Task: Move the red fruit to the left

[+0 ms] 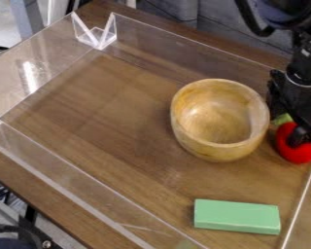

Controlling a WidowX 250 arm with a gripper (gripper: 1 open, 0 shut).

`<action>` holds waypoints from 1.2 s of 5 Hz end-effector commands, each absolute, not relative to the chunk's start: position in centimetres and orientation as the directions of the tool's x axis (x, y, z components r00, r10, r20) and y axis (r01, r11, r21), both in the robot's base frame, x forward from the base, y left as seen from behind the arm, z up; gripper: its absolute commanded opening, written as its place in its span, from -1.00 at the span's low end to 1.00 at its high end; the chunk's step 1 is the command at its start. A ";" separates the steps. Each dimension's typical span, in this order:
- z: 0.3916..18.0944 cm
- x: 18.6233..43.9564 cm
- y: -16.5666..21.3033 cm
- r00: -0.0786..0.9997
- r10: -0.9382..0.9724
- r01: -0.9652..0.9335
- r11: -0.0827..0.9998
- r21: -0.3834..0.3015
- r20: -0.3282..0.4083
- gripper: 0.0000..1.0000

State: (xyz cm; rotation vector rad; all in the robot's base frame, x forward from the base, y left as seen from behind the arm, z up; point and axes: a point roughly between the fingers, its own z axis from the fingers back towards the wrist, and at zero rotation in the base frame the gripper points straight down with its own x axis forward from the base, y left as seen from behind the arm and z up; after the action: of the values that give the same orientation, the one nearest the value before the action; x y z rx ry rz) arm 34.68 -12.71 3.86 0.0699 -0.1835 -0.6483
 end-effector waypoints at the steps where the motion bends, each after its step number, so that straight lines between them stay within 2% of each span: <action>1: 5.4 35.3 -13.2 0.773 -0.610 0.597 0.792 0.125 0.176 1.00; 3: 6.7 37.2 -15.2 0.692 -0.697 0.689 0.715 0.115 0.189 1.00; 4: 6.7 36.3 -14.3 0.709 -0.677 0.669 0.734 0.113 0.200 1.00; 5: 7.4 36.5 -14.1 0.714 -0.669 0.661 0.741 0.113 0.207 -1.00; 6: 9.1 36.9 -13.7 0.721 -0.654 0.647 0.754 0.115 0.229 -1.00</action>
State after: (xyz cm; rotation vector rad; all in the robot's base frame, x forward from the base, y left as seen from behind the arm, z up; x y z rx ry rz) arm 35.63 -13.59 5.56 0.0301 -0.1591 -0.7320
